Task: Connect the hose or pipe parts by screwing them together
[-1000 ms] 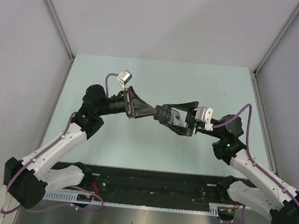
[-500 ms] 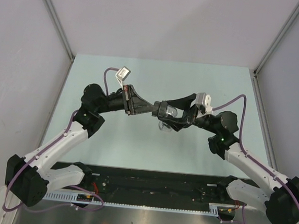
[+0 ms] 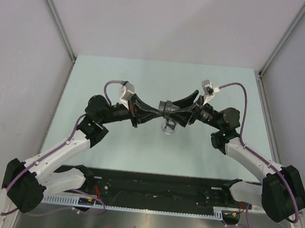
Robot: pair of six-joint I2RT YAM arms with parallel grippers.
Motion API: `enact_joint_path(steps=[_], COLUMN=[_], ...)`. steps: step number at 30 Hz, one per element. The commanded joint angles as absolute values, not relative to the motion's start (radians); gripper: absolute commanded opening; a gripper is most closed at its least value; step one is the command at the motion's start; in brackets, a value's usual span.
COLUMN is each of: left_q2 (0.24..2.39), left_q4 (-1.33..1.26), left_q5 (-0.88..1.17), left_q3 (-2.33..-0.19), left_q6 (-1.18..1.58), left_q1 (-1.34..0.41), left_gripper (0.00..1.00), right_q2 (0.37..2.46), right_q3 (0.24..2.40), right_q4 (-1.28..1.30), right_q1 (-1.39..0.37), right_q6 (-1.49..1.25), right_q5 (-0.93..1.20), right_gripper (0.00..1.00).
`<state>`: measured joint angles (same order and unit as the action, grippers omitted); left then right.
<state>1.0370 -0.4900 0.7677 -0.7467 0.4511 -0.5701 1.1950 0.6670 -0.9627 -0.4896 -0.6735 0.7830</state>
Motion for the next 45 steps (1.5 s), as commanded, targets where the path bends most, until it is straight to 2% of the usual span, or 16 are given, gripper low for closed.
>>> enact_joint_path(steps=[1,6,11,17,18,20,21,22,24,26,30,32,36,39,42,45], left_q2=[1.019,1.043,1.058,1.120,1.121,1.111,1.103,1.095,1.069,1.025,0.911,0.864,0.793,0.804,0.856,0.940], left_q4=[-0.439,-0.439,-0.439,-0.442,-0.442,-0.442,-0.442,-0.443,-0.443,-0.445,-0.443,-0.427,-0.258,-0.148,-0.149,-0.176], left_q5=[0.704,0.637,0.445,0.261,0.249,0.227,0.230,0.236,0.242,0.244,0.201,0.190,0.296,0.428,0.619,0.787], left_q3=[-0.696,-0.683,-0.635,-0.667,-0.673,-0.683,-0.683,-0.681,-0.675,-0.655,-0.614,-0.604,-0.659,-0.757,-0.800,-0.856], left_q6=[0.026,-0.254,-0.600,-0.758,-0.752,-0.727,-0.715,-0.697,-0.638,-0.579,-0.398,-0.222,0.076,0.269,0.536,0.754], left_q1=[-0.598,-0.649,-0.739,-0.782,-0.782,-0.782,-0.781,-0.781,-0.779,-0.778,-0.769,-0.743,-0.641,-0.504,-0.387,-0.354], left_gripper=[0.00,0.01,0.00,0.01,0.07,0.26,0.45,0.52,0.72,0.75,0.79,0.80,0.79,0.79,0.73,0.68], right_q2=[1.218,1.270,1.287,1.347,1.351,1.351,1.347,1.342,1.322,1.301,1.266,1.243,1.165,1.129,1.088,1.045], right_q3=[0.733,0.738,0.738,0.738,0.736,0.736,0.736,0.738,0.738,0.738,0.736,0.736,0.736,0.736,0.732,0.698], right_q4=[-1.126,-1.198,-1.238,-1.316,-1.322,-1.304,-1.295,-1.287,-1.259,-1.227,-1.171,-1.100,-0.988,-0.882,-0.810,-0.792], right_q1=[-0.457,-0.457,-0.456,-0.439,-0.436,-0.428,-0.425,-0.422,-0.414,-0.393,-0.362,-0.365,-0.365,-0.371,-0.400,-0.475], right_q6=[-0.892,-1.028,-1.117,-1.193,-1.190,-1.169,-1.145,-1.126,-1.082,-1.052,-0.945,-0.815,-0.574,-0.367,-0.185,0.051], right_q5=[0.785,0.821,0.828,0.857,0.867,0.873,0.873,0.870,0.864,0.862,0.874,0.877,0.870,0.856,0.838,0.819], right_gripper=[0.00,0.00,0.00,0.00,0.00,0.00,0.00,0.00,0.00,0.00,0.00,0.00,0.00,0.00,0.00,0.00])
